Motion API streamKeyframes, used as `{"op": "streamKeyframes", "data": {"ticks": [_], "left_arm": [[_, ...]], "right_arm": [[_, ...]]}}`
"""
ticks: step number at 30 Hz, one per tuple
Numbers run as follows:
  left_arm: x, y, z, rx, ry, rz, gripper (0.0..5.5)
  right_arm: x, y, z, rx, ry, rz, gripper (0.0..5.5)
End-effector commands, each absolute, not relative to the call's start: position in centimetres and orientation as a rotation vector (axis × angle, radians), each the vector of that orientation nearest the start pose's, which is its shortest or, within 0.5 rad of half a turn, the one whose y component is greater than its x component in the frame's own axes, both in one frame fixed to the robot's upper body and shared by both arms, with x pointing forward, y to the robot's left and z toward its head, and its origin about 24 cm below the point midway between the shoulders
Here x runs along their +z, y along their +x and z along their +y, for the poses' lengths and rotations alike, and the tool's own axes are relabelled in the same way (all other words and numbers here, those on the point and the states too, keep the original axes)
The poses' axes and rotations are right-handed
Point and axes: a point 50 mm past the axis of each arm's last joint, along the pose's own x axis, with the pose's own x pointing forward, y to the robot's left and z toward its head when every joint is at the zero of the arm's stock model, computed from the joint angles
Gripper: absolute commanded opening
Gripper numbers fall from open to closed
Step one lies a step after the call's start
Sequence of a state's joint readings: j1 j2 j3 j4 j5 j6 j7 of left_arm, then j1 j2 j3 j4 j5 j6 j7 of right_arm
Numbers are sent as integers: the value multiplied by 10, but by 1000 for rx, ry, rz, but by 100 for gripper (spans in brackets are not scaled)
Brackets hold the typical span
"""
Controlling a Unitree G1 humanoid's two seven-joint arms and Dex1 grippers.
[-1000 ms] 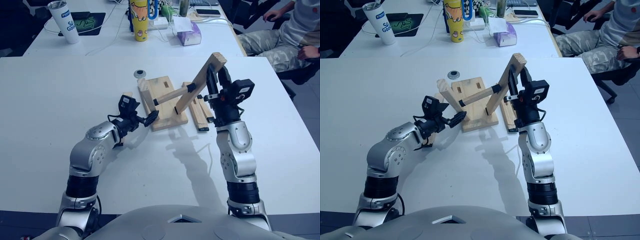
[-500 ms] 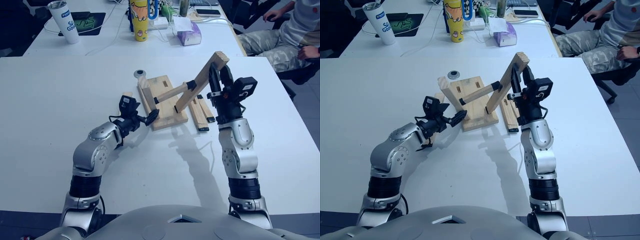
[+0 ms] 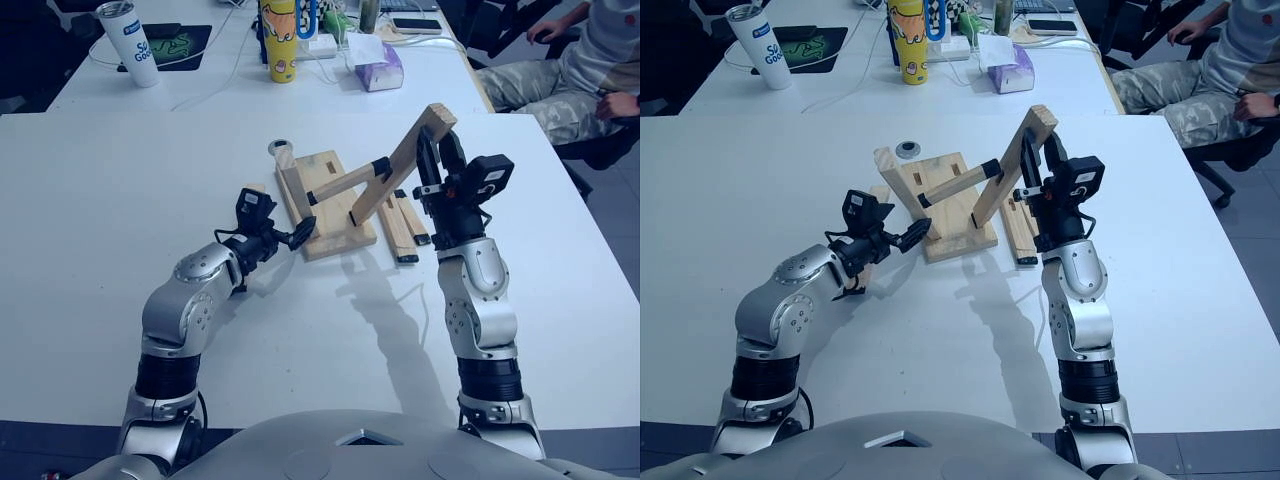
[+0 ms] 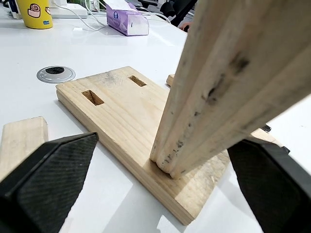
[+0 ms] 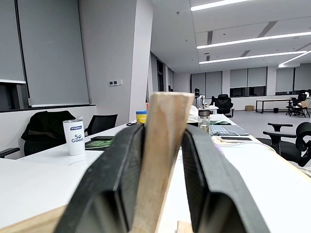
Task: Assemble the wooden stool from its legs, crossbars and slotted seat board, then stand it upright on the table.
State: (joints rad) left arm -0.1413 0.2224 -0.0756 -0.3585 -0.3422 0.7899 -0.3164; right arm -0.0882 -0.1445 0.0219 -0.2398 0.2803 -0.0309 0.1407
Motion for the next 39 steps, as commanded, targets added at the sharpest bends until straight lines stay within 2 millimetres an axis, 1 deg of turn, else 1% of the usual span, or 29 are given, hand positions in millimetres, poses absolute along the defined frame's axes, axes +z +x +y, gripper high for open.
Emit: {"op": "streamKeyframes", "data": {"ticks": [1, 9, 18, 23, 27, 33, 36, 39], "left_arm": [[82, 252, 128, -555, -45, 354, 474], [78, 251, 125, -549, -18, 374, 474], [78, 251, 121, -537, -7, 373, 474], [84, 244, 127, -540, -15, 358, 474], [94, 245, 134, -509, -25, 314, 474], [112, 244, 127, -549, -63, 244, 474], [130, 243, 126, -580, -88, 175, 474], [158, 245, 127, -598, -106, 72, 474]], "right_arm": [[84, 254, -160, 210, 44, -118, 107], [93, 258, -151, 245, 28, -110, 107], [98, 264, -157, 221, 85, -79, 107], [98, 265, -158, 221, 84, -69, 107], [98, 264, -158, 229, 68, -69, 107], [96, 263, -158, 226, 57, -58, 107], [96, 263, -159, 222, 49, -52, 107], [95, 264, -157, 222, 41, -40, 107]]}}
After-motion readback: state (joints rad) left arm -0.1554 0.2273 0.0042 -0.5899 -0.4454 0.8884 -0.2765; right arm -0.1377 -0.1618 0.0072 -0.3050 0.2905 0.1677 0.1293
